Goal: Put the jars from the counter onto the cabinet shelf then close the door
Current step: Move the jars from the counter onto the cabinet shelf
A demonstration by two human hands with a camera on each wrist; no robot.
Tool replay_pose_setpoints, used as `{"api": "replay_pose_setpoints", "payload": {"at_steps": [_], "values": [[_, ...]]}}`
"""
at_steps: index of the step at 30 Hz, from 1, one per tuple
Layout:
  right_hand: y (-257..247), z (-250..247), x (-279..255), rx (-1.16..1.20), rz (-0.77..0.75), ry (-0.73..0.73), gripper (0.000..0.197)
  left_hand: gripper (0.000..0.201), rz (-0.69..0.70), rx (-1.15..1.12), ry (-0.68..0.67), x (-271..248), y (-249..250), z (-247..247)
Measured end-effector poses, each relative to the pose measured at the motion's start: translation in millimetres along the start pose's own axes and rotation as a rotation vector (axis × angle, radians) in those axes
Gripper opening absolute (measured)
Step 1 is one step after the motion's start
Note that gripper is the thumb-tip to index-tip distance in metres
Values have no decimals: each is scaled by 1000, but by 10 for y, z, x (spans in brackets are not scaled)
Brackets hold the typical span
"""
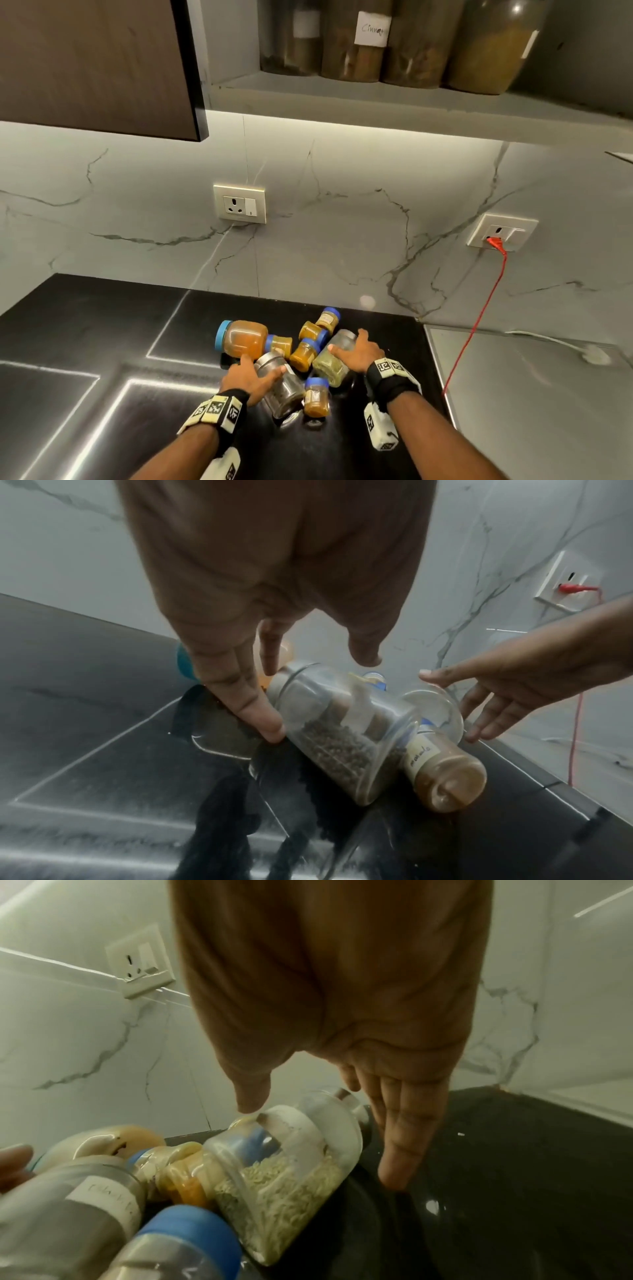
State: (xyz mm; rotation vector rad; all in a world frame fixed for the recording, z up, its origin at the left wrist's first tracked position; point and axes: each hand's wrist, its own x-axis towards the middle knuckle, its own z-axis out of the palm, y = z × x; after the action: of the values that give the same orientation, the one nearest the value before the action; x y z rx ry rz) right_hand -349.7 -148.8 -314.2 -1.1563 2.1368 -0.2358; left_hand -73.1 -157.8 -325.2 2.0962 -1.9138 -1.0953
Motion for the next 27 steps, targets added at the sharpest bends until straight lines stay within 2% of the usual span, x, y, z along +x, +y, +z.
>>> {"api": "replay_pose_setpoints", "payload": {"at_steps": [3,7,13,16,18,21,23,25,27], "values": [[-2,49,128,124,53,-69,114,83,-19,-46,-52,71,9,24],[-82,-13,198,285,43,-189,102,74,-52,-125,-149,149,43,6],[-116,97,327,345,26,-214,99,91,-178,-353,-245,262,76,47],[-77,90,347,338,9,-213,92,113,-194,-413,-304,229,76,5],[-19,74,349,324,-9,-169,90,119,-154,-403,-310,198,33,-26],[70,13,275,262,-54,-53,84,98,-54,-350,-268,112,-38,-71],[100,-71,179,195,-93,39,82,96,0,-326,-243,21,-42,-165],[91,-192,48,169,-153,114,78,108,67,-276,-213,-90,-9,-305],[48,-325,-103,151,-233,163,76,130,148,-249,-172,-217,44,-461]]}}
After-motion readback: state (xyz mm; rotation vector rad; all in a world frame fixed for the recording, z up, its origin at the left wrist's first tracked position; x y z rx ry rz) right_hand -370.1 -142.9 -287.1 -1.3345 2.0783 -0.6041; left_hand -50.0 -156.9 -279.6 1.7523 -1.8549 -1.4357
